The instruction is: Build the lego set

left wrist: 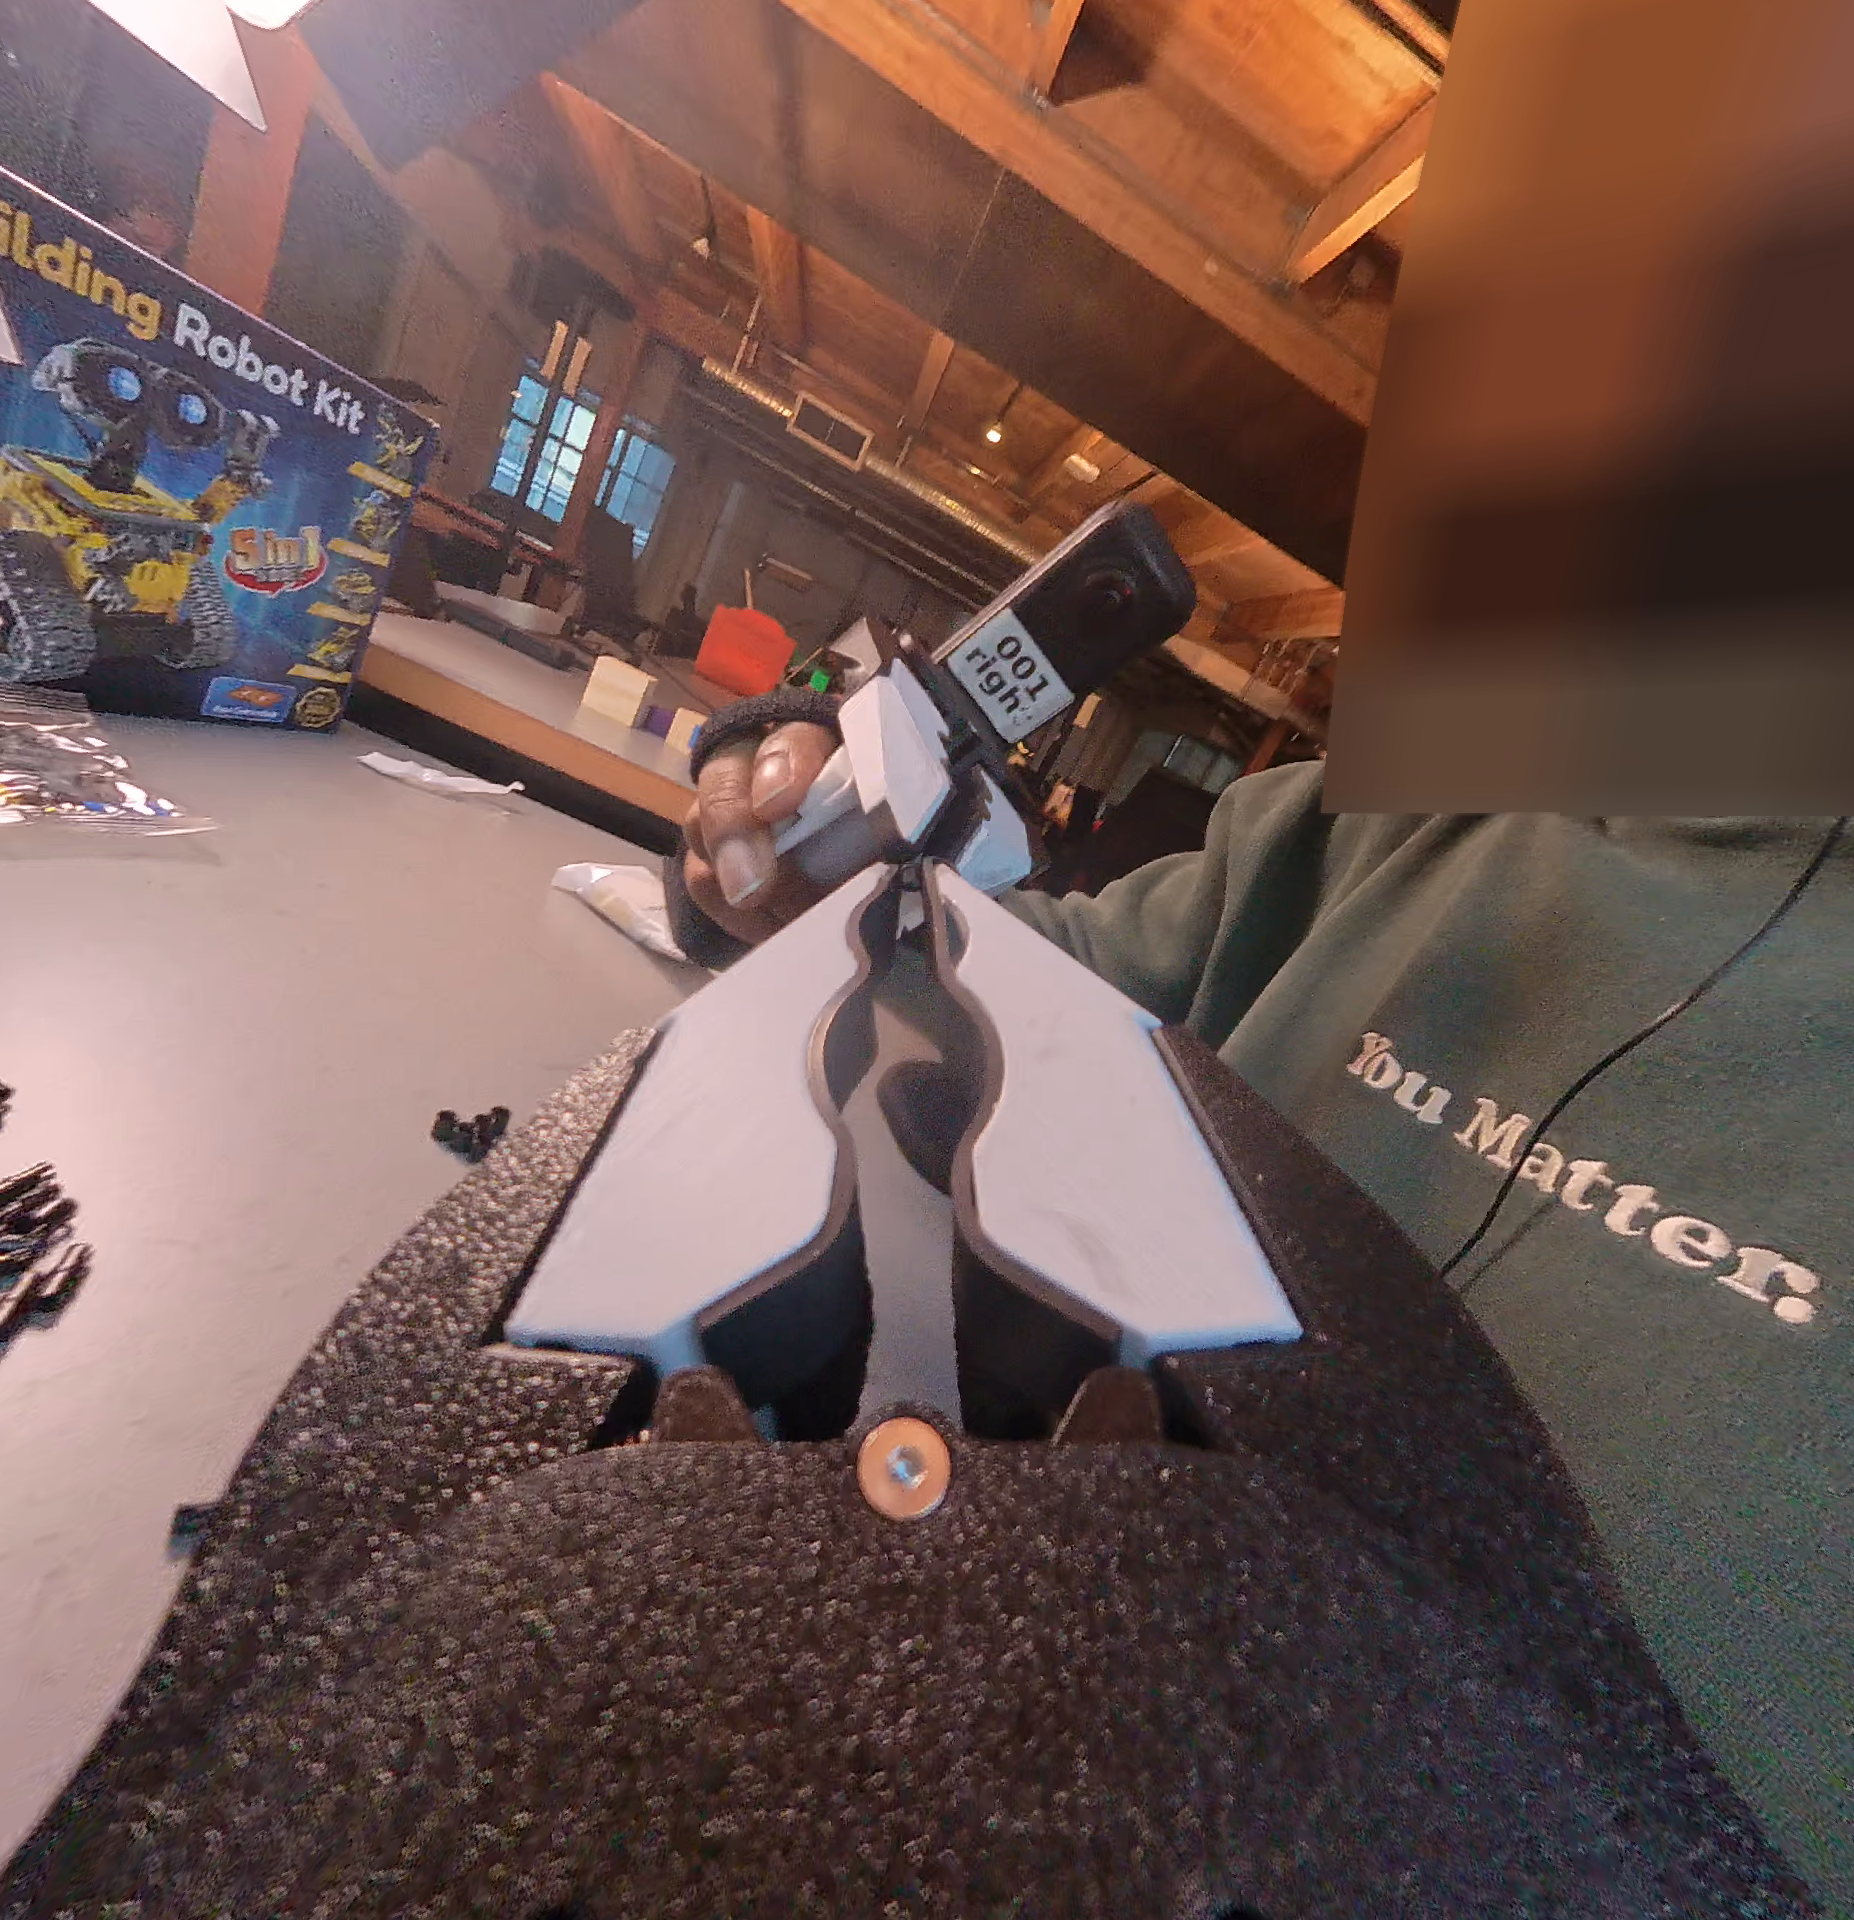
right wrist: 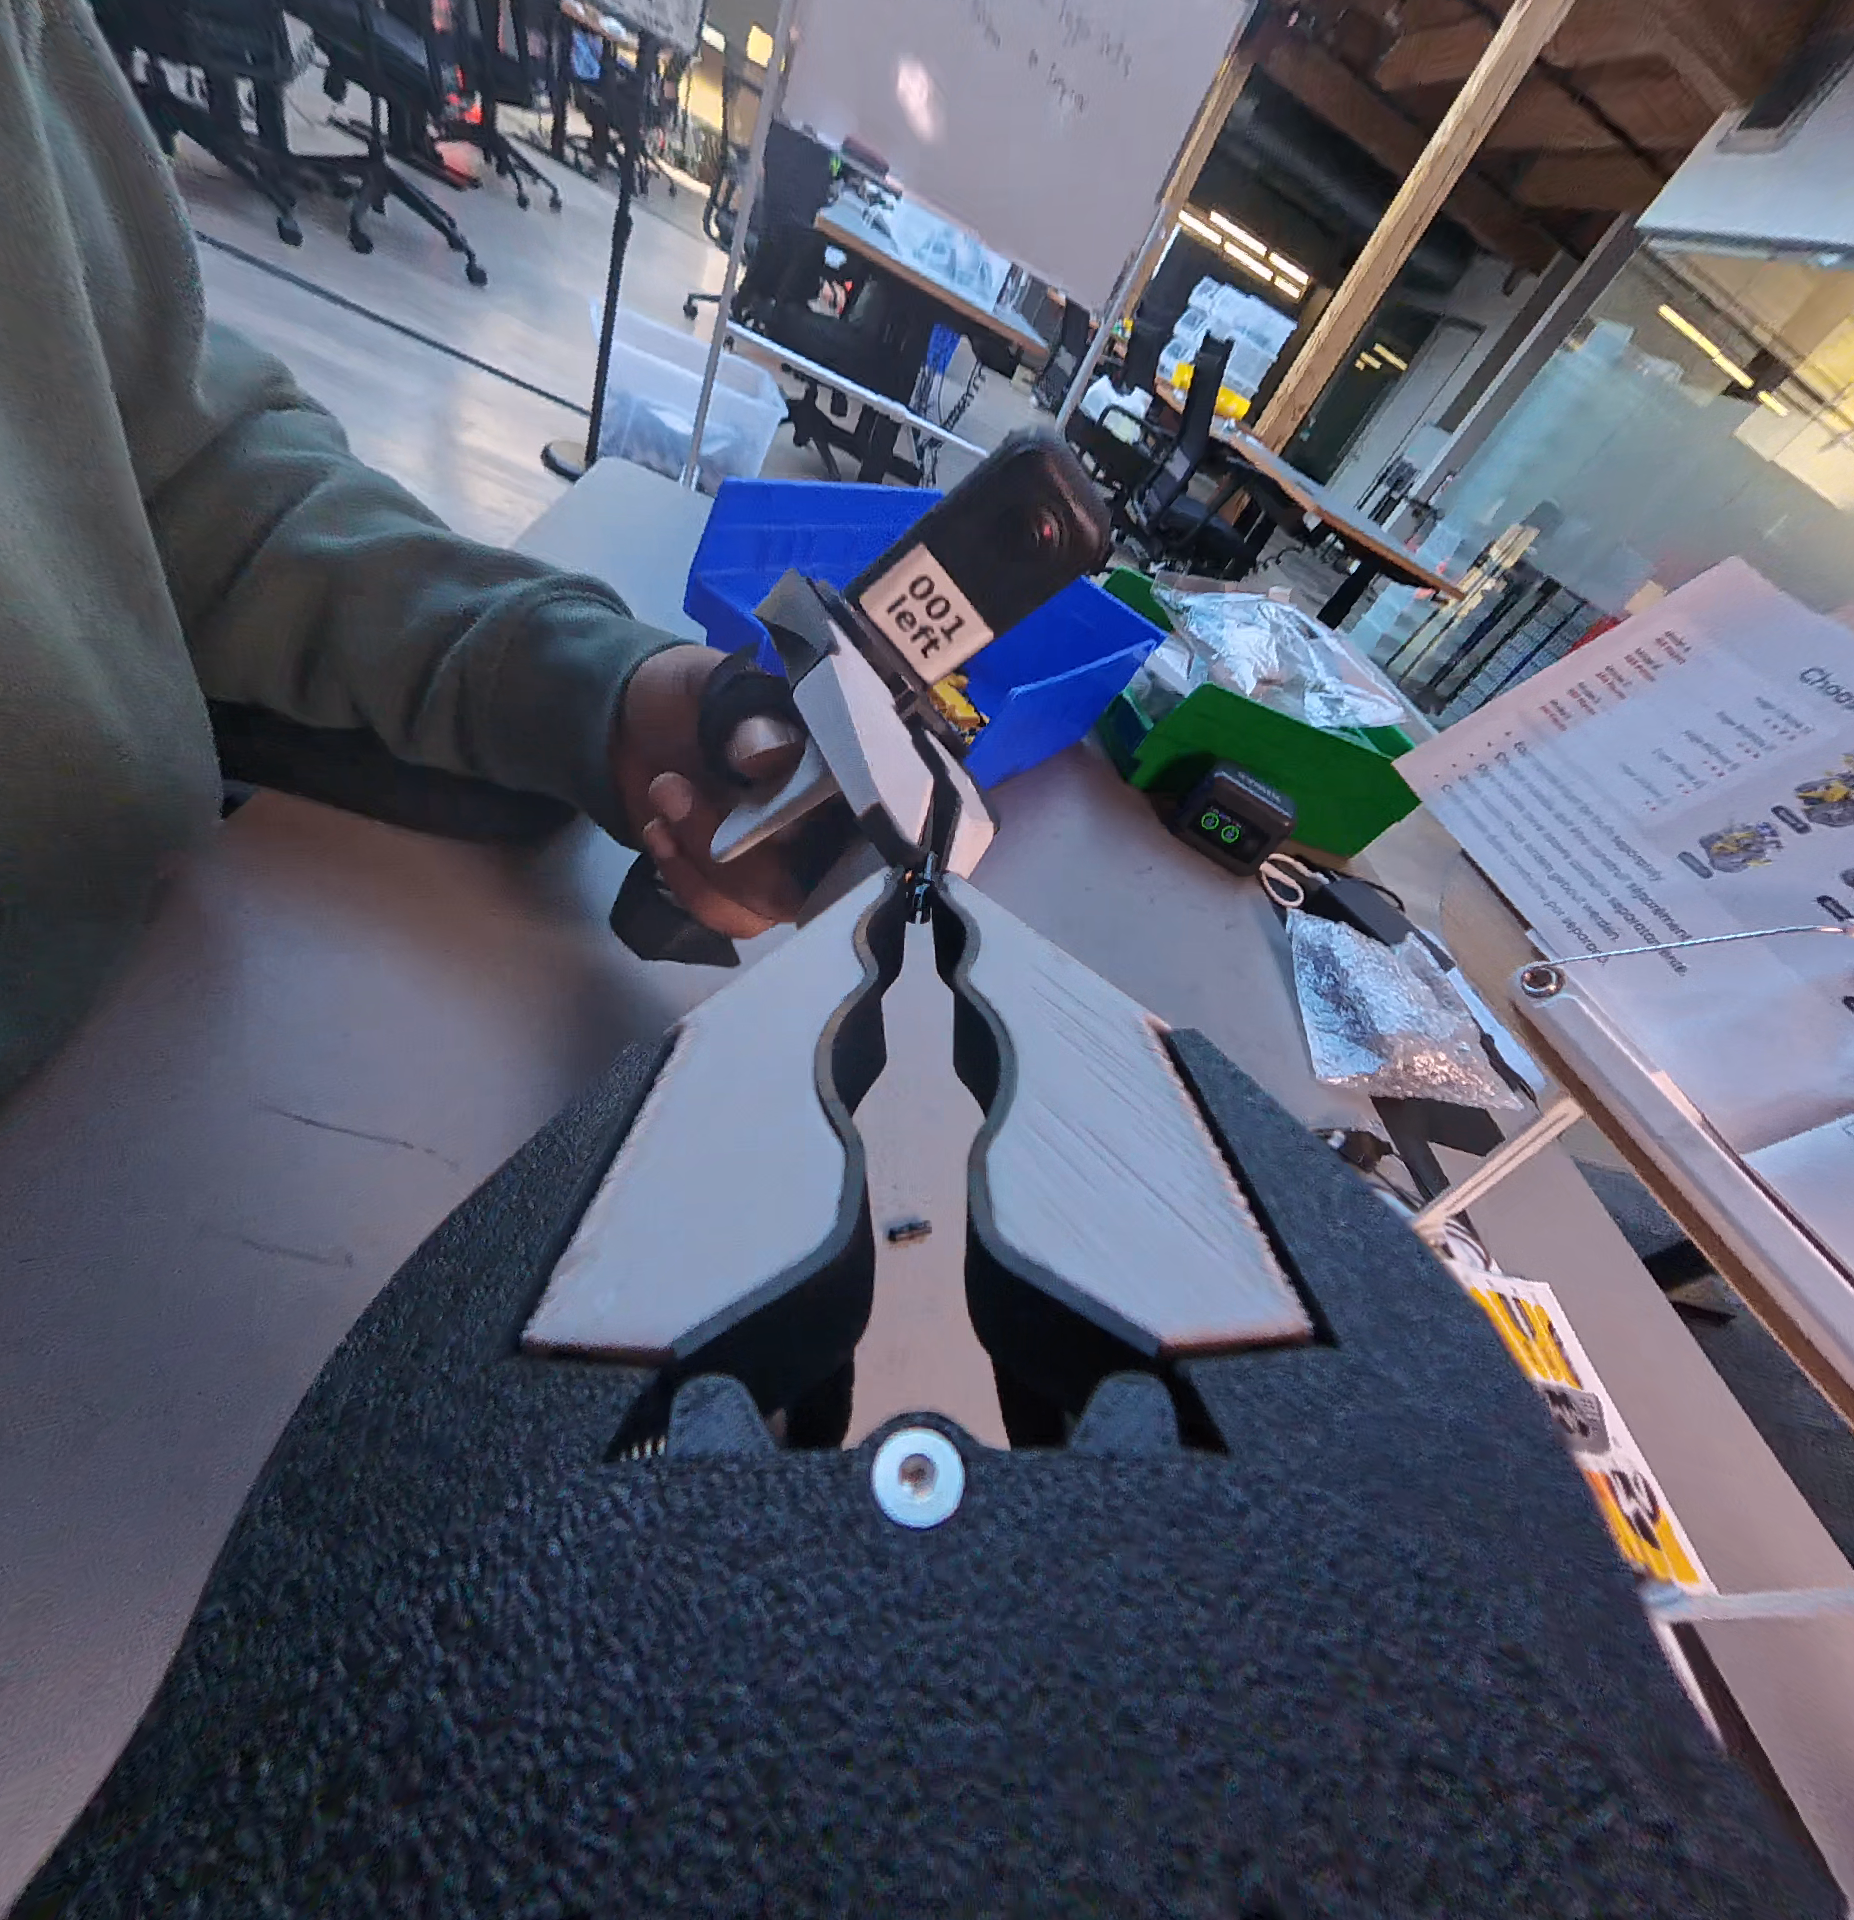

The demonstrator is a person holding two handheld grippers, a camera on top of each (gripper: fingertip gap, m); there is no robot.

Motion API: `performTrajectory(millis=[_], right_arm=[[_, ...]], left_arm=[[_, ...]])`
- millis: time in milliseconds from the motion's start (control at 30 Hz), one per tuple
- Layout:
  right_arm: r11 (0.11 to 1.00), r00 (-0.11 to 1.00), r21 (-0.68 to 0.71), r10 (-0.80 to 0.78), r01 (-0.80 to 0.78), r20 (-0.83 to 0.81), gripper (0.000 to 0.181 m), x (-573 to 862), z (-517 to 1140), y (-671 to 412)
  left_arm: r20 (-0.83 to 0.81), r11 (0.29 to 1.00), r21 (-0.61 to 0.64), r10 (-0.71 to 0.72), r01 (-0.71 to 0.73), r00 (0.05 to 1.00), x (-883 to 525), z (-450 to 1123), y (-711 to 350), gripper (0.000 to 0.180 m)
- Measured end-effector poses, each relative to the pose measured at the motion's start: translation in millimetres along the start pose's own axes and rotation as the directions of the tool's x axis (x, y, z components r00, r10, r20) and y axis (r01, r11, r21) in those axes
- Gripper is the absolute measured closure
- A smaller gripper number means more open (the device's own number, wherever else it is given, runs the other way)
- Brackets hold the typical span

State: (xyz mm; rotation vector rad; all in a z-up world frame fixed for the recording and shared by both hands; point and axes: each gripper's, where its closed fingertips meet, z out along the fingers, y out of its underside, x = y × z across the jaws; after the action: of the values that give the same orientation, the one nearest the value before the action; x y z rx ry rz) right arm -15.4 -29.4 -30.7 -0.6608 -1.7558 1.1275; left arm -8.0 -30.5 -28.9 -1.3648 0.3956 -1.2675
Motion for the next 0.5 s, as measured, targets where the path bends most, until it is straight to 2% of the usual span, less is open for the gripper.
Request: performTrajectory(millis=[133, 500], right_arm=[[0.999, 1.0, 0.043, -0.012, 0.013, -0.023, 0.175, 0.0, -2.1, -5.6], [0.994, 0.998, 0.109, 0.008, -0.002, -0.054, 0.172, 3.6, -4.1, -12.9]], left_arm=[[-0.088, 0.996, 0.071, -0.05, 0.057, 0.995, 10.3, 3.4, -8.2, 0.176], [-0.09, 0.994, 0.087, -0.053, 0.061, 0.995, 9.1, 4.9, -8.7, 0.176]])
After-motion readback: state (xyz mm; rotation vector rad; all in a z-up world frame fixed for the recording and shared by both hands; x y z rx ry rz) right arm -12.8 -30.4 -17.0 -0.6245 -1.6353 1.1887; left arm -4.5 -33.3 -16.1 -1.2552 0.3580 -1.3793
